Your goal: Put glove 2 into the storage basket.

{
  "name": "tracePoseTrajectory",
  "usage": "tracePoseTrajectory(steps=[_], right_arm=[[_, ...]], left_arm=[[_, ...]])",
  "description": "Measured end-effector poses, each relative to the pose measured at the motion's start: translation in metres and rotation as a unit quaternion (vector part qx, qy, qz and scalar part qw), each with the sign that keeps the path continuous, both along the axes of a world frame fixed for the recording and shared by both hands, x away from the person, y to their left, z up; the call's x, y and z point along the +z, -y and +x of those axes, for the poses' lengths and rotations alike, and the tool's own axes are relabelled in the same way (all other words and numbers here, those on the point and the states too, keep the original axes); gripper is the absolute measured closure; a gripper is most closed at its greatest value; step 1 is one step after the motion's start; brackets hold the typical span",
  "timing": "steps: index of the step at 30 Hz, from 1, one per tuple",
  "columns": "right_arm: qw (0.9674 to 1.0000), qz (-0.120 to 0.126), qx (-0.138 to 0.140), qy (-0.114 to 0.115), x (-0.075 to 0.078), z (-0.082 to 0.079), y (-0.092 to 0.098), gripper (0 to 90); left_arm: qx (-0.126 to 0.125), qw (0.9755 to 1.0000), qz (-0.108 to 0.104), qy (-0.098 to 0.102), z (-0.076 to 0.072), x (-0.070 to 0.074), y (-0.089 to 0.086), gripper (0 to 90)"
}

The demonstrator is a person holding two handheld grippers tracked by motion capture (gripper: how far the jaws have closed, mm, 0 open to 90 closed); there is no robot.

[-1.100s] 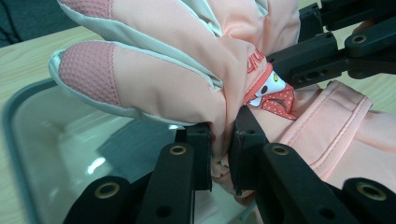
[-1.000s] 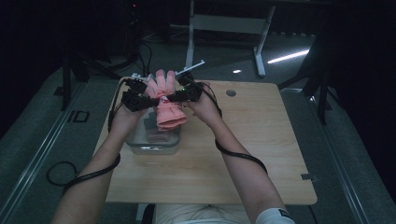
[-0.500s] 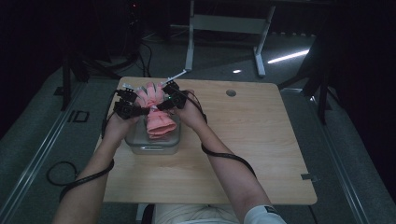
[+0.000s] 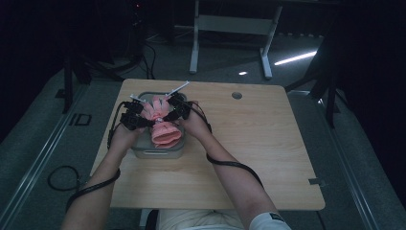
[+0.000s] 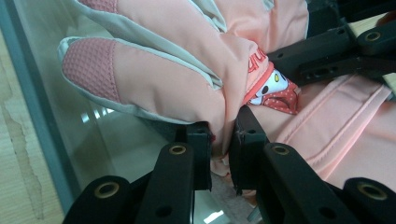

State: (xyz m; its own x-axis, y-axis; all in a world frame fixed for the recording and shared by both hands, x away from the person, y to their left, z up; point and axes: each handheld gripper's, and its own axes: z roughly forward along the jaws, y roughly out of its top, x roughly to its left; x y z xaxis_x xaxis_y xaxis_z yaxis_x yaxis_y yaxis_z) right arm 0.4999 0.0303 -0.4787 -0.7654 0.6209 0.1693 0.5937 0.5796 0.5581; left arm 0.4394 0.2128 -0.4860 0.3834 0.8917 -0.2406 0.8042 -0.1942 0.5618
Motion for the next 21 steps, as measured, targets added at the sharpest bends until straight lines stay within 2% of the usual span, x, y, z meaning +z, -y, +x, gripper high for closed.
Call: tracePoseTrajectory(steps=[7, 11, 15, 20, 21], right_arm=[[1.0, -0.001, -0.005, -0.005, -0.0055, 0.0066, 0.0031, 66.7], [0.9999, 0.002, -0.004, -0.009, -0.007, 0.0087, 0.0034, 66.9], [0.9999, 0.001, -0.009, -0.01, -0.008, 0.0092, 0.0022, 66.6], [0.9998, -0.005, -0.014, -0.016, -0.008, 0.011, 0.0008, 61.8], [0.9998, -0.005, -0.017, -0.013, -0.0075, 0.0109, 0.0007, 59.5]], left_arm=[[0.007, 0.9999, 0.003, -0.013, 0.0023, -0.0058, -0.001, 79.8], [0.01, 0.9998, -0.003, -0.018, 0.0027, -0.0093, -0.0044, 79.8], [0.011, 0.9997, 0.01, -0.019, 0.0035, -0.0101, -0.0026, 78.8], [0.016, 0.9994, 0.027, -0.013, 0.0039, -0.0079, -0.0007, 68.9], [0.02, 0.9993, 0.03, -0.005, 0.0026, -0.0067, -0.0002, 66.7]])
